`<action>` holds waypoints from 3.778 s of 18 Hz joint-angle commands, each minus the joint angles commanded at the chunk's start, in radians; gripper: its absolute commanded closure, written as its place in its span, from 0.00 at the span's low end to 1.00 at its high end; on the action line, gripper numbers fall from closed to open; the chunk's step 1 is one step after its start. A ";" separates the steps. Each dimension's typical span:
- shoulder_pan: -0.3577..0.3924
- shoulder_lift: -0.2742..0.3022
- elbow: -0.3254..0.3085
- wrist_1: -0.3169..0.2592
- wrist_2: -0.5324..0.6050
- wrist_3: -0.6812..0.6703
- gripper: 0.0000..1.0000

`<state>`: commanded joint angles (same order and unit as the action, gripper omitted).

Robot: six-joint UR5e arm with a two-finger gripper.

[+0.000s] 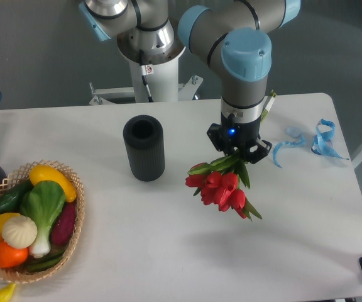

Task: Insert the flowers into the vase
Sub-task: 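Carry the red tulip bunch with the gripper toward the black vase, then lift the tulips up and position the stems above the vase opening, then lower the tulip stems down into the black vase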

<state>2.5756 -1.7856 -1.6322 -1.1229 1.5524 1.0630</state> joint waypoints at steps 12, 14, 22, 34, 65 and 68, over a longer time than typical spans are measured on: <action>-0.015 0.075 -0.017 0.093 -0.245 -0.159 1.00; -0.009 0.101 -0.061 0.193 -0.377 -0.205 1.00; 0.031 0.140 -0.138 0.364 -0.838 -0.350 1.00; 0.205 0.351 -0.383 0.371 -1.357 -0.261 0.99; 0.304 0.445 -0.781 0.371 -1.384 0.229 0.87; 0.310 0.439 -0.791 0.371 -1.382 0.250 0.77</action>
<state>2.8854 -1.3468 -2.4236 -0.7517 0.1703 1.3130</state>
